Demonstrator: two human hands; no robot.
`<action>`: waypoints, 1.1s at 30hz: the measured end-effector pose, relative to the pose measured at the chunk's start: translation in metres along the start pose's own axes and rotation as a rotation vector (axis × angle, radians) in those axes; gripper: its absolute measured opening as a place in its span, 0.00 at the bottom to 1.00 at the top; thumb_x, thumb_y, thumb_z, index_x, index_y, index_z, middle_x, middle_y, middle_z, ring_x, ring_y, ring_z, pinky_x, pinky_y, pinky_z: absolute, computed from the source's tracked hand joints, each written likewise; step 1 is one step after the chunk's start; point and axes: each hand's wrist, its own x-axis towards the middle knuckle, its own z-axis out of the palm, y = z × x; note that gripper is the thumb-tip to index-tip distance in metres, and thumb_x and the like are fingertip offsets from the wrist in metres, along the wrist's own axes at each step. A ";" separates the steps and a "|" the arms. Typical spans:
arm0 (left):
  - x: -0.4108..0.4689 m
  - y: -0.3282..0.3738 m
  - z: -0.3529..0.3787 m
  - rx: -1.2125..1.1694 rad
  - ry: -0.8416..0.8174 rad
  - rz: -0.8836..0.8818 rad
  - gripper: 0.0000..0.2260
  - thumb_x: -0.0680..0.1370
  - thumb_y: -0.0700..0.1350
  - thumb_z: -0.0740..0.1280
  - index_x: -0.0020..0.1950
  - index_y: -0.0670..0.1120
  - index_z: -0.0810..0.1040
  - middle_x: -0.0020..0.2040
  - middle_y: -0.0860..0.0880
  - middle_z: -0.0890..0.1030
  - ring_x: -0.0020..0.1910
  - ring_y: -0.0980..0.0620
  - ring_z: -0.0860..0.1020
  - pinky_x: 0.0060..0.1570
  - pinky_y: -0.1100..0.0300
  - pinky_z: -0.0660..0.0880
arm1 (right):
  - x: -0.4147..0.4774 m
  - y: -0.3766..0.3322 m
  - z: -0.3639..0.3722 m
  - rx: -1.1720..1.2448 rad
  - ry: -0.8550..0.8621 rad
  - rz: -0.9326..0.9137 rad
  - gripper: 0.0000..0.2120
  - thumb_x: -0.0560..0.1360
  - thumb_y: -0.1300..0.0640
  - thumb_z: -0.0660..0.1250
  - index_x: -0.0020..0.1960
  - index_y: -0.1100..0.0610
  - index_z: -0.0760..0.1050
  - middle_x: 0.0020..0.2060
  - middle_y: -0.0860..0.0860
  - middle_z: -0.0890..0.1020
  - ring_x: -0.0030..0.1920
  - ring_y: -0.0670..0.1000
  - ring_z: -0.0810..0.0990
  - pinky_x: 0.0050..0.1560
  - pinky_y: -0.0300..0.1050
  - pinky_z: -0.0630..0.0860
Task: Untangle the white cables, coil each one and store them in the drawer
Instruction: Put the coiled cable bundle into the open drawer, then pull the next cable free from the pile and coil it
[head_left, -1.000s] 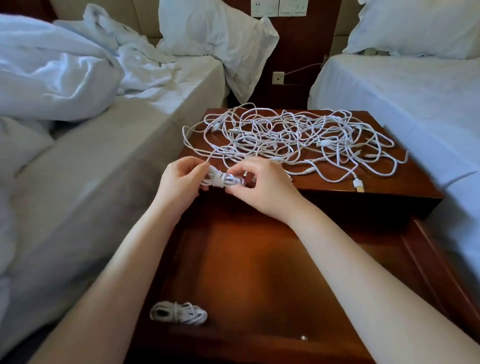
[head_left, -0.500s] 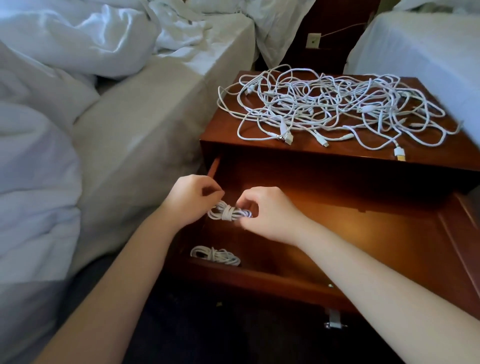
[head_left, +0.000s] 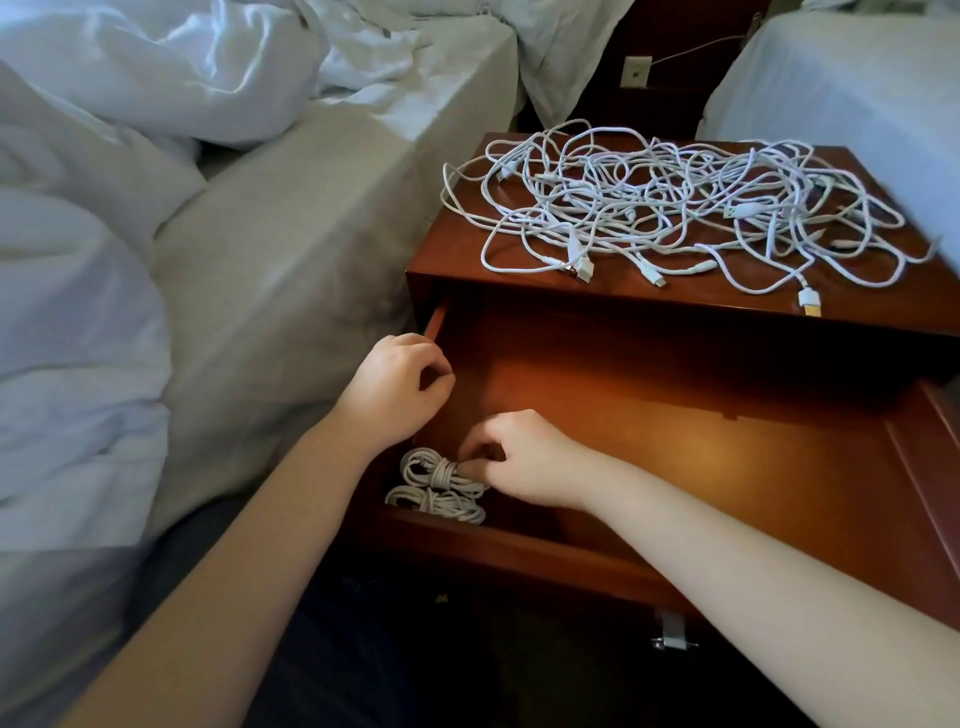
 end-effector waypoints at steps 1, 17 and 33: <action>0.000 0.000 0.001 0.003 0.000 0.003 0.01 0.71 0.35 0.71 0.41 0.38 0.83 0.46 0.41 0.83 0.47 0.42 0.80 0.47 0.73 0.61 | 0.001 0.000 0.001 0.004 0.008 -0.001 0.09 0.76 0.51 0.68 0.54 0.51 0.80 0.47 0.47 0.79 0.48 0.49 0.77 0.50 0.44 0.76; 0.034 0.036 0.000 -0.131 0.190 -0.031 0.06 0.76 0.38 0.65 0.48 0.40 0.82 0.42 0.49 0.80 0.41 0.55 0.72 0.40 0.71 0.63 | 0.004 0.007 -0.038 0.108 0.344 -0.018 0.11 0.76 0.52 0.68 0.58 0.52 0.78 0.50 0.47 0.80 0.51 0.48 0.78 0.54 0.47 0.76; 0.169 0.106 0.038 -0.298 0.213 -0.083 0.08 0.78 0.43 0.63 0.50 0.41 0.80 0.46 0.45 0.80 0.46 0.48 0.77 0.46 0.56 0.73 | 0.016 0.083 -0.170 0.132 0.950 0.079 0.05 0.77 0.58 0.64 0.51 0.51 0.77 0.37 0.41 0.76 0.34 0.38 0.74 0.34 0.29 0.70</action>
